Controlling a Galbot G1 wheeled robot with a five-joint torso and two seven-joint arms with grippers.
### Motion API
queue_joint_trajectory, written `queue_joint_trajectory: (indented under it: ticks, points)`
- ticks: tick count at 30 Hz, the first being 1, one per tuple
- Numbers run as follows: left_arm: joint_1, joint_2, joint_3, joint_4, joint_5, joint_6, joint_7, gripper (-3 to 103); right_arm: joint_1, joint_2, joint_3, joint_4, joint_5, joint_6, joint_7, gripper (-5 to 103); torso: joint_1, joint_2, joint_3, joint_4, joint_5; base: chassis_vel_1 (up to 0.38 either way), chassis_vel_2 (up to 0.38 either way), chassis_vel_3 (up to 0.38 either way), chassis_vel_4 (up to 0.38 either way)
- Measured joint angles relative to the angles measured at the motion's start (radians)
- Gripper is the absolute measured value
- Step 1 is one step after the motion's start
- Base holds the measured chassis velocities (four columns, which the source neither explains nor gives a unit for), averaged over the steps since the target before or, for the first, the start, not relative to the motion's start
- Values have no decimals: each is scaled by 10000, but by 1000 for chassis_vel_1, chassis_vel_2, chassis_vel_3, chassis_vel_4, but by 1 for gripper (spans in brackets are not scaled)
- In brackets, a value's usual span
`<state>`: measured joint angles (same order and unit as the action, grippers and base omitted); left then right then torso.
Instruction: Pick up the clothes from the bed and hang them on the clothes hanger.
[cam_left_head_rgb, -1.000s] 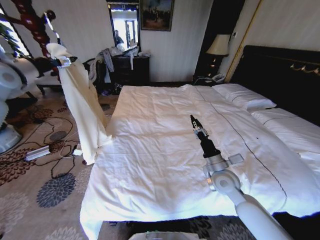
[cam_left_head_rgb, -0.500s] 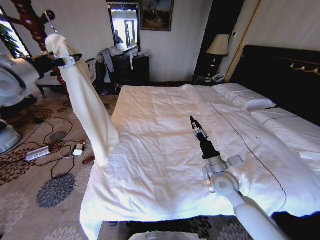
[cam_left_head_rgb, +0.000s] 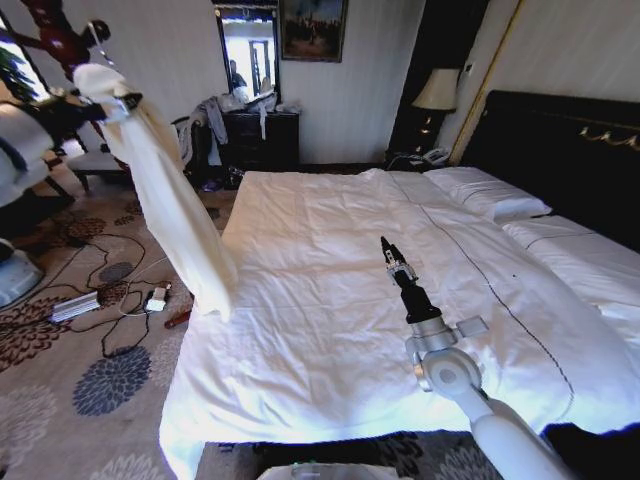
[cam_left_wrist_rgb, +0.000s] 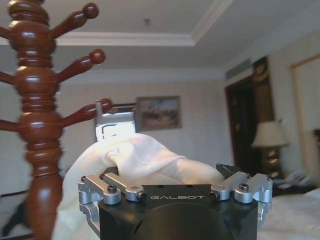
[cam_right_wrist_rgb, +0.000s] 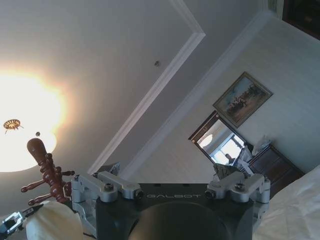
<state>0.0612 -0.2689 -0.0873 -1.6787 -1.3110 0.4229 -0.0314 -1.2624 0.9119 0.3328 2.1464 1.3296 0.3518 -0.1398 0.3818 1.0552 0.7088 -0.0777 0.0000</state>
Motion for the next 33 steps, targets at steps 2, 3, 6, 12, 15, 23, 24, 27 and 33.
queue_joint_trajectory:
  ticks: [2, 3, 6, 12, 15, 23, 24, 27, 33]
  points:
    - [98, 128, 2, -231, 90, 238, -413, 100, 30, 26, -28, -22, -2, 0, -1, 100, 0, 0, 0, 0, 0, 0, 0, 0, 0]
    - [98, 128, 2, -231, 90, 238, -413, 100, 30, 26, -28, -22, -2, 0, -1, 100, 0, 0, 0, 0, 0, 0, 0, 0, 0]
    - [277, 157, -7, -600, 271, 555, -1469, 100, -20, 47, -7, -26, -18, 0, -1, 100, 0, 0, 0, -3, -1, 0, 0, 0, 0]
    - [409, 29, -53, -1183, 305, 781, -3272, 100, -154, 110, 50, -35, -108, 0, -4, 100, 1, 0, 0, -4, -1, 0, 0, 0, 0]
    - [437, 6, -62, -1321, 297, 790, -3539, 100, -216, 141, 52, -34, -156, 0, -6, 100, 0, 0, 0, -2, 0, 0, 0, 0, 0]
    - [720, -5, -254, -2221, -693, 561, -3884, 100, -643, 201, 459, 111, -437, 26, 50, 100, 0, 0, -1, 1, 0, 0, 0, 0, 0]
    - [720, -5, -254, -2221, -693, 561, -3884, 100, -643, 201, 459, 111, -437, 26, 50, 100, 0, 0, -1, 1, 0, 0, 0, 0, 0]
    - [1182, -227, -430, -3156, -1647, -63, -3794, 100, -1119, 294, 1173, 262, -1589, 115, 605, 100, 0, 0, 0, -2, 6, 0, 0, 0, 0]
    - [3832, -634, -2135, -5270, -389, -764, -3871, 100, -1826, 490, 2270, 481, -4345, -99, 1959, 100, 0, 0, -1, 1, 12, 0, 0, 0, 0]
